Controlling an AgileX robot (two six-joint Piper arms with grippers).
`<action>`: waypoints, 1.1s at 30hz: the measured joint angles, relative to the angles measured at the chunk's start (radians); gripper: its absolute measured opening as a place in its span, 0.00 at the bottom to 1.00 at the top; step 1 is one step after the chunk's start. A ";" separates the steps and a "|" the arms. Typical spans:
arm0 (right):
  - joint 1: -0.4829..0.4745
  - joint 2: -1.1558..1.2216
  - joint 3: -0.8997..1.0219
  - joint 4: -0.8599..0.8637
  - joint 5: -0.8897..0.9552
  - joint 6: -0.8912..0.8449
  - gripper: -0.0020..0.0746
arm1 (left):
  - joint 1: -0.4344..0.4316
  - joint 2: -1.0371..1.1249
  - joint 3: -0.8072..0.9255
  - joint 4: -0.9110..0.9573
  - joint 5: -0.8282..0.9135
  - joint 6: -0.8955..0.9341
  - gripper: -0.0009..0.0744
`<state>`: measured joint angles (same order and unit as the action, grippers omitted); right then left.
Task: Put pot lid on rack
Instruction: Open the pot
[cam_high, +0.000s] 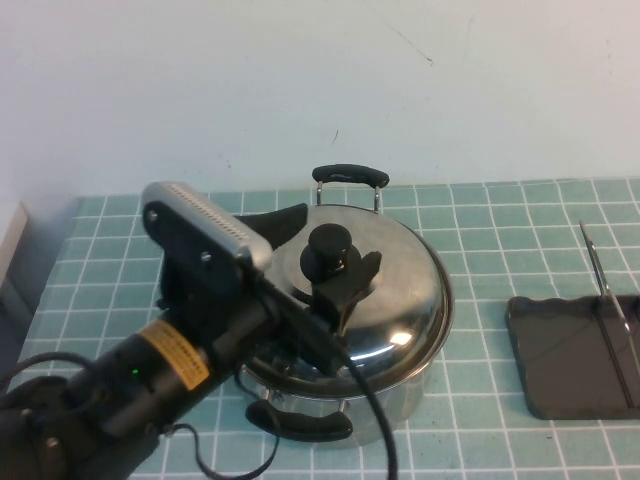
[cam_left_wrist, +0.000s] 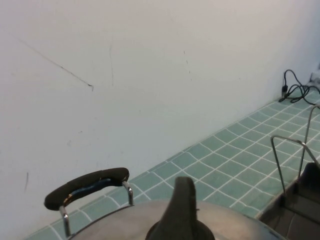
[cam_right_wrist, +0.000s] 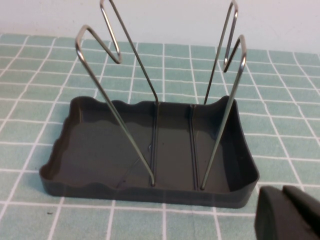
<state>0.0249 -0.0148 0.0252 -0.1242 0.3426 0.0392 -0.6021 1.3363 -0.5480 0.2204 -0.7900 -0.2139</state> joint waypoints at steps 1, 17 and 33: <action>0.000 0.000 0.000 0.000 0.000 0.000 0.02 | 0.000 0.036 -0.014 -0.002 -0.018 0.000 0.80; 0.000 0.000 0.000 0.000 -0.002 -0.002 0.02 | -0.002 0.286 -0.090 -0.143 -0.177 0.128 0.78; 0.000 0.000 0.000 0.000 -0.002 -0.002 0.02 | -0.002 0.342 -0.090 -0.194 -0.222 0.130 0.43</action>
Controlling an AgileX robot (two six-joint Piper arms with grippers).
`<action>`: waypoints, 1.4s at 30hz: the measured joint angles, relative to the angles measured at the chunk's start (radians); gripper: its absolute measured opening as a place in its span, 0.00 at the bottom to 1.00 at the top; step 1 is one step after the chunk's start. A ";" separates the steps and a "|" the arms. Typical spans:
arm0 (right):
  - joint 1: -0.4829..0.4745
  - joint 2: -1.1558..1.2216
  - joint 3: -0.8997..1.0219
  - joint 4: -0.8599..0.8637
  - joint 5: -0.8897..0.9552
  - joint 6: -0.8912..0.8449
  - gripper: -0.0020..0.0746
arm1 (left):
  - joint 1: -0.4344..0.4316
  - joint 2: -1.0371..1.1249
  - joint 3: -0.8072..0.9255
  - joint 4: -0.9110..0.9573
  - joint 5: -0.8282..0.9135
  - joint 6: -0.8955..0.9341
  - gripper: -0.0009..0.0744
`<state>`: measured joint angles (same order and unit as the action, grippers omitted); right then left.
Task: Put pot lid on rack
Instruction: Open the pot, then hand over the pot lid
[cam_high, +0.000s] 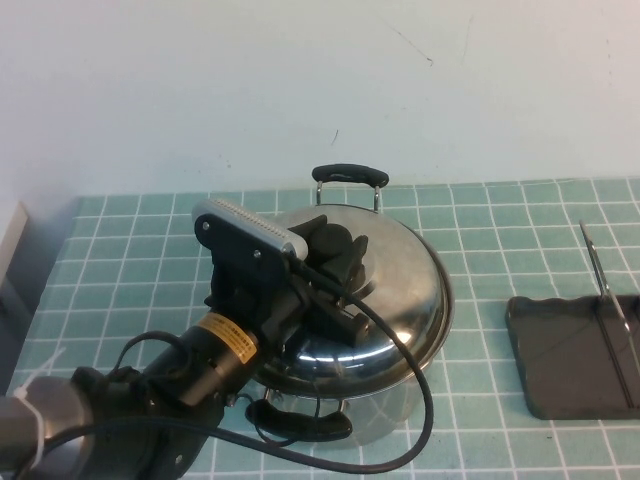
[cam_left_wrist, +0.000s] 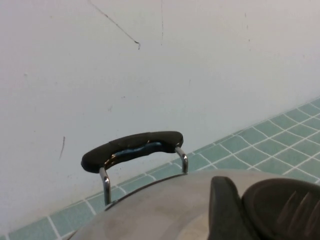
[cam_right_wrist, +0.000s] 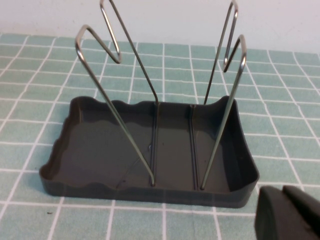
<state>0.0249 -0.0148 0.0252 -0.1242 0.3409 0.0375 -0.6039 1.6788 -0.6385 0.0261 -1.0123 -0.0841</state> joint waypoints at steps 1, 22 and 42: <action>0.000 0.000 0.000 0.000 0.000 0.000 0.02 | 0.000 0.000 0.000 0.000 -0.002 -0.003 0.44; 0.000 0.000 0.000 0.000 0.000 0.000 0.02 | 0.000 -0.359 0.000 0.287 -0.037 -0.580 0.44; 0.000 0.000 0.004 0.786 -0.058 0.125 0.02 | 0.000 -0.175 0.000 0.400 -0.104 -0.916 0.44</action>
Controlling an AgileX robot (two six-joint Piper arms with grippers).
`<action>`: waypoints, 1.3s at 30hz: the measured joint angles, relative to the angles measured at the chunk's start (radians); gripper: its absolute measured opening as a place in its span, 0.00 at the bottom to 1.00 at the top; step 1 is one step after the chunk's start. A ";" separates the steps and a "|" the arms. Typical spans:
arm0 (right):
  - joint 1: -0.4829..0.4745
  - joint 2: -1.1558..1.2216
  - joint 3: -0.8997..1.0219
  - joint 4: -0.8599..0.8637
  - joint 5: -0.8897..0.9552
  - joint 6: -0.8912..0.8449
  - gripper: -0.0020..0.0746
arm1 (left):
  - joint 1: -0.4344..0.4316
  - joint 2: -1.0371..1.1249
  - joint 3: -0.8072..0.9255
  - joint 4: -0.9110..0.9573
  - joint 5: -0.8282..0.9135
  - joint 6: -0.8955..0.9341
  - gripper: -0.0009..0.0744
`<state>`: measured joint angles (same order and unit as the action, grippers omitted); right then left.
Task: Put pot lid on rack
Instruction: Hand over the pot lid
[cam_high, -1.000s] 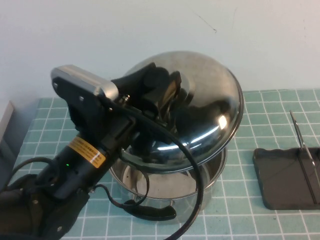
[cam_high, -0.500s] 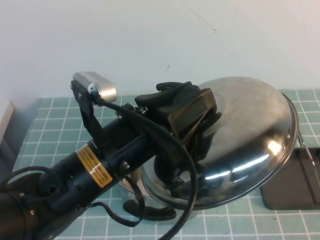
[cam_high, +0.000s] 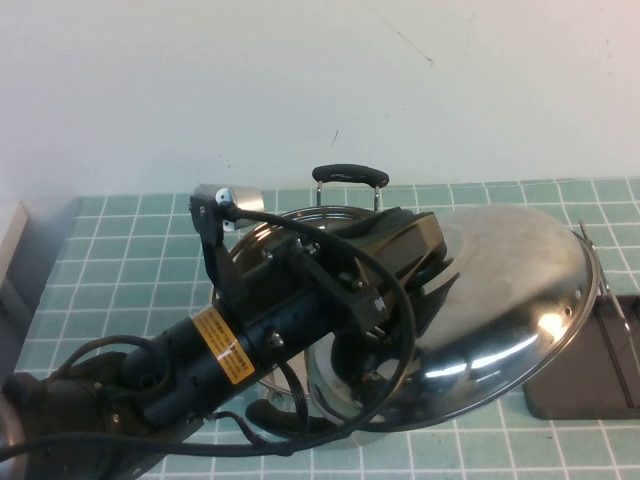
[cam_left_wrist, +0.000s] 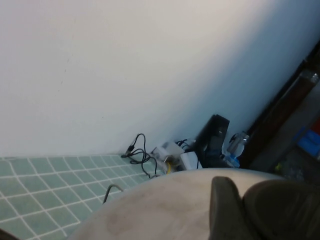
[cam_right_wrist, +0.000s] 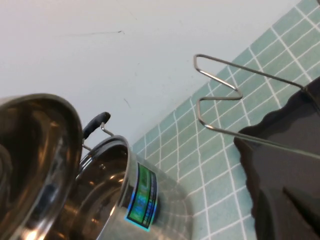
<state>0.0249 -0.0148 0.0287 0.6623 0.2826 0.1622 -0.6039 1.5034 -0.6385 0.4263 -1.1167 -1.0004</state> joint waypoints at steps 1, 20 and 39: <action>0.000 0.000 0.000 0.007 0.000 -0.012 0.02 | 0.000 0.011 0.000 0.000 0.000 0.000 0.44; 0.000 0.268 -0.131 1.024 0.261 -0.953 0.09 | 0.000 0.038 -0.007 -0.037 0.000 0.243 0.44; 0.000 0.937 -0.497 1.026 0.569 -1.087 0.67 | 0.000 0.038 -0.129 0.057 -0.004 0.237 0.44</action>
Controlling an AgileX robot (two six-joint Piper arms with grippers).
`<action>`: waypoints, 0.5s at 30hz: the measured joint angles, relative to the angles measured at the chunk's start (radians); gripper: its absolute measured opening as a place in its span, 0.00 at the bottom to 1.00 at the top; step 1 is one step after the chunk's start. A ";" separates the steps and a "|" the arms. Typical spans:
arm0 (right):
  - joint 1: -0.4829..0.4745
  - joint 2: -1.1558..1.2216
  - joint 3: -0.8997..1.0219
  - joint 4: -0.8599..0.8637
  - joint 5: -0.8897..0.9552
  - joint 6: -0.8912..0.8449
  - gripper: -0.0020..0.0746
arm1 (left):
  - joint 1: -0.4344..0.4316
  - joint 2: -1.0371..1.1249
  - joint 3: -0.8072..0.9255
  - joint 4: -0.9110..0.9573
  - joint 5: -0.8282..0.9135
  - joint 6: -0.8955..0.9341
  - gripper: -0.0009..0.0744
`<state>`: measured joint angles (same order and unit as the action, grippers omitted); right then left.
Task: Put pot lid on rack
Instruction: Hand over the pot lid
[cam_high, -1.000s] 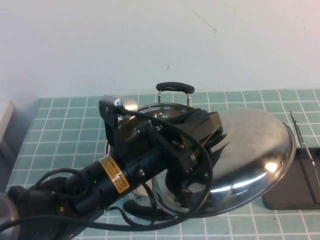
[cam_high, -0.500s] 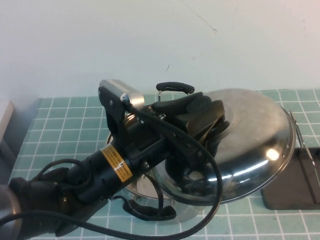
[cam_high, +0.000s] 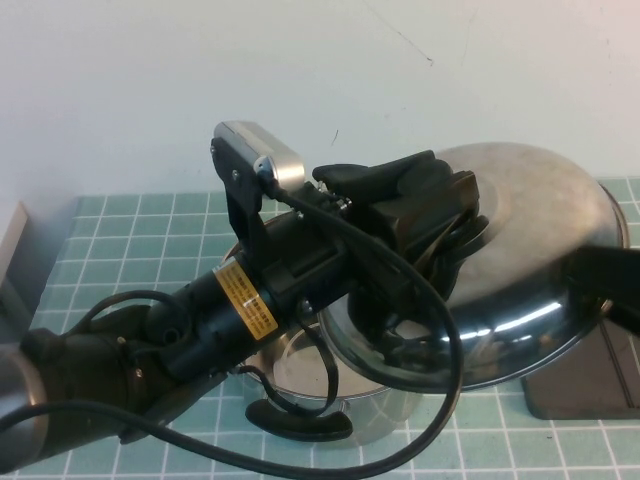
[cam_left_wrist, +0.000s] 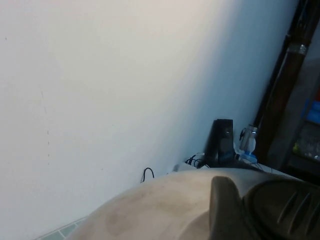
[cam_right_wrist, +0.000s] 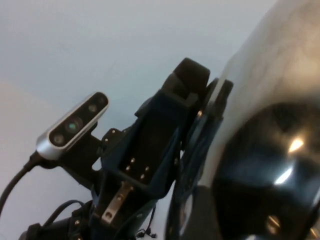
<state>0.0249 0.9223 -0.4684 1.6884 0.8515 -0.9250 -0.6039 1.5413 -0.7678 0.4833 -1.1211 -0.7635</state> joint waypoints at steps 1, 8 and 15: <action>0.000 0.036 -0.021 0.000 0.016 -0.011 0.67 | 0.000 0.000 -0.001 0.002 0.000 0.000 0.44; 0.000 0.231 -0.183 0.000 0.105 -0.123 0.55 | 0.000 0.000 -0.001 0.049 -0.002 -0.013 0.44; 0.002 0.260 -0.239 0.018 0.206 -0.222 0.17 | 0.000 0.007 -0.001 0.038 0.009 -0.017 0.47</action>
<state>0.0273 1.1822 -0.7077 1.7068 1.0575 -1.1474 -0.6039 1.5480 -0.7684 0.5212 -1.1118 -0.7807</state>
